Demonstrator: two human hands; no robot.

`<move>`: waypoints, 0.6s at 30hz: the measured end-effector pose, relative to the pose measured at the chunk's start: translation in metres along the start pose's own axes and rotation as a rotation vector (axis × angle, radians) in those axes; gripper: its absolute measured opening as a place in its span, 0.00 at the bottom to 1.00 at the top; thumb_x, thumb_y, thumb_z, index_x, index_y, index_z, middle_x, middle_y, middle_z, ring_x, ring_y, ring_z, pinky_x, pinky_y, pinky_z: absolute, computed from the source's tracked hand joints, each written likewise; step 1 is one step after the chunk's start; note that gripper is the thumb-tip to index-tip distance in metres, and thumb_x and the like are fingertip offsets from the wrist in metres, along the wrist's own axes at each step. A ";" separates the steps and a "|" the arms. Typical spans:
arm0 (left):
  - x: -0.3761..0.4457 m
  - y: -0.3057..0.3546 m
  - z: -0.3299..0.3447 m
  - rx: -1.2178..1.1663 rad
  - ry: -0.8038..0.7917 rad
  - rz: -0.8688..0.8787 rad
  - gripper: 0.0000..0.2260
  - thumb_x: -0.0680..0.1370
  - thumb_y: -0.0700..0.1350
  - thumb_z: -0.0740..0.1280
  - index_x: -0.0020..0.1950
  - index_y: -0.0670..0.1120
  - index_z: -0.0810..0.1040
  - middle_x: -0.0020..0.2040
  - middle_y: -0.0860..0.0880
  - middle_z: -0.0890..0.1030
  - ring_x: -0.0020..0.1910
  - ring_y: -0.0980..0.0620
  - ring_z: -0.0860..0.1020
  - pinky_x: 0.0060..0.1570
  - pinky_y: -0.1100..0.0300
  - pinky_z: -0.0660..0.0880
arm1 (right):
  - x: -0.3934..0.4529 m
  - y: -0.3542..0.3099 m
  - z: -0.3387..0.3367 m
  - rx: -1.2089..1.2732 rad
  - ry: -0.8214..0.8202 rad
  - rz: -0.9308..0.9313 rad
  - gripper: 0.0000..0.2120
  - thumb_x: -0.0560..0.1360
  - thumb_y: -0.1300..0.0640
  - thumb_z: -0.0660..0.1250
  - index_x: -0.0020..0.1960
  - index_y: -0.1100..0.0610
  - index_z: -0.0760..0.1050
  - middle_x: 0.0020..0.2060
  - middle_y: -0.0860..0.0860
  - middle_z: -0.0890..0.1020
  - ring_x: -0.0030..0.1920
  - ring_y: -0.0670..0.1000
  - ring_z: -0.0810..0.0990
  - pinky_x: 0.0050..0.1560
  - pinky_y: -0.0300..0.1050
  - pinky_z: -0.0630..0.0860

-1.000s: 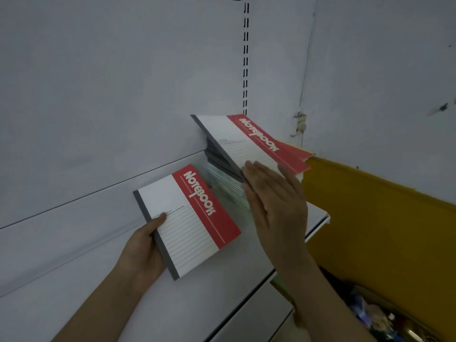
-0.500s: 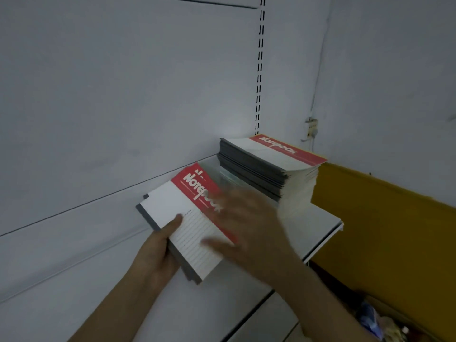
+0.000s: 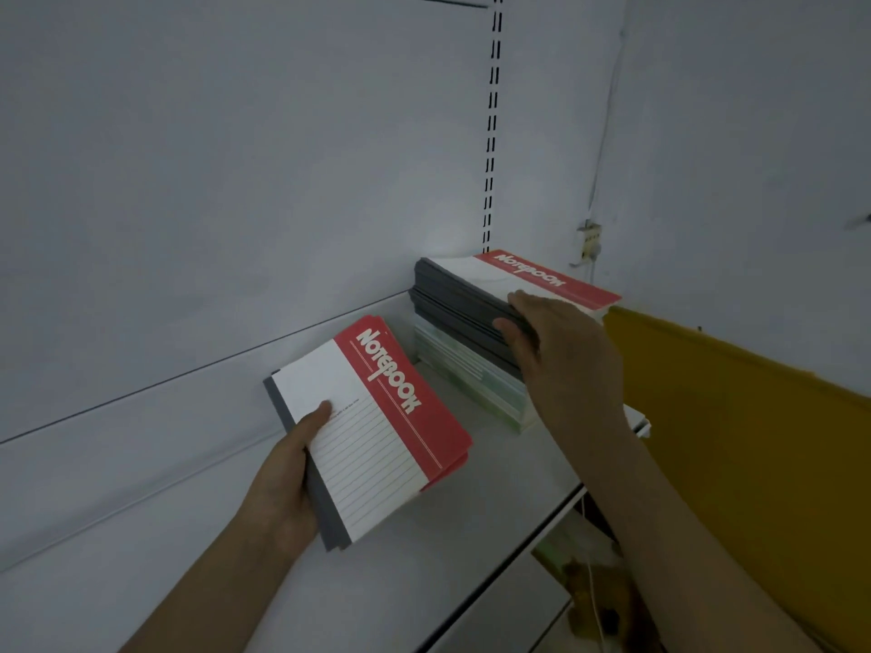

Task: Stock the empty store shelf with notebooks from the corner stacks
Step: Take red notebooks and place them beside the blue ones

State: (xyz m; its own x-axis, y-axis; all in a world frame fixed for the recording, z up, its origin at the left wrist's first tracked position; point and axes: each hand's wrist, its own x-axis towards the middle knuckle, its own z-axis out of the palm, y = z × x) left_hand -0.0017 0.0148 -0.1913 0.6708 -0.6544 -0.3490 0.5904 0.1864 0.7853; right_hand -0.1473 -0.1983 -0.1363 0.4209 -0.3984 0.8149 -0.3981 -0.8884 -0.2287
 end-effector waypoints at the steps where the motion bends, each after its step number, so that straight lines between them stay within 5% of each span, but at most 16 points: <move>1: 0.000 0.000 0.000 -0.003 -0.011 -0.004 0.17 0.75 0.50 0.69 0.63 0.46 0.78 0.56 0.39 0.83 0.56 0.37 0.81 0.56 0.40 0.76 | 0.000 0.000 -0.001 -0.018 0.015 -0.004 0.14 0.78 0.50 0.64 0.56 0.58 0.82 0.47 0.52 0.86 0.45 0.52 0.84 0.45 0.39 0.75; 4: 0.001 0.002 0.000 -0.007 -0.024 -0.001 0.17 0.76 0.48 0.68 0.63 0.44 0.78 0.57 0.39 0.83 0.57 0.37 0.80 0.59 0.39 0.75 | 0.000 -0.011 -0.009 0.008 0.119 -0.009 0.12 0.79 0.52 0.64 0.52 0.57 0.83 0.42 0.51 0.86 0.41 0.50 0.84 0.39 0.36 0.73; 7: 0.000 0.000 0.000 -0.040 -0.009 0.033 0.20 0.76 0.53 0.68 0.64 0.45 0.78 0.59 0.39 0.82 0.57 0.36 0.80 0.60 0.37 0.73 | -0.021 -0.037 -0.012 0.106 0.233 -0.073 0.15 0.81 0.51 0.62 0.57 0.59 0.81 0.50 0.53 0.85 0.51 0.50 0.84 0.51 0.43 0.79; 10: -0.001 -0.001 0.005 -0.101 0.009 0.071 0.29 0.73 0.68 0.62 0.61 0.47 0.80 0.56 0.39 0.83 0.53 0.38 0.83 0.56 0.41 0.76 | -0.066 -0.073 -0.001 0.177 0.163 -0.254 0.15 0.80 0.52 0.65 0.59 0.60 0.80 0.56 0.53 0.83 0.58 0.50 0.81 0.60 0.46 0.76; 12: -0.003 -0.001 0.007 -0.109 0.001 0.082 0.35 0.70 0.73 0.59 0.61 0.47 0.80 0.55 0.40 0.84 0.53 0.39 0.83 0.54 0.43 0.78 | -0.099 -0.096 0.014 0.198 0.036 -0.321 0.11 0.77 0.53 0.68 0.54 0.58 0.83 0.54 0.52 0.84 0.56 0.48 0.82 0.57 0.45 0.78; 15: -0.009 -0.001 0.007 -0.065 0.009 0.115 0.25 0.76 0.63 0.63 0.62 0.45 0.79 0.55 0.40 0.84 0.53 0.40 0.83 0.52 0.44 0.80 | -0.120 -0.111 0.028 0.333 -0.280 -0.273 0.11 0.75 0.49 0.67 0.53 0.53 0.82 0.55 0.47 0.83 0.58 0.46 0.79 0.55 0.46 0.78; 18: -0.018 0.005 0.008 0.071 0.044 0.199 0.17 0.76 0.45 0.69 0.65 0.42 0.77 0.56 0.41 0.84 0.54 0.40 0.82 0.55 0.43 0.79 | -0.105 -0.103 0.024 0.392 -0.333 -0.148 0.17 0.78 0.45 0.63 0.62 0.52 0.76 0.61 0.47 0.79 0.62 0.47 0.74 0.61 0.50 0.75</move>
State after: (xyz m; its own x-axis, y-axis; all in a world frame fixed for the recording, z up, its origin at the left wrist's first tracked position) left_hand -0.0149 0.0217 -0.1771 0.7905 -0.5773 -0.2043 0.4124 0.2553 0.8745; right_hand -0.1308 -0.0707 -0.2111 0.7108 -0.2567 0.6549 -0.0071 -0.9336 -0.3582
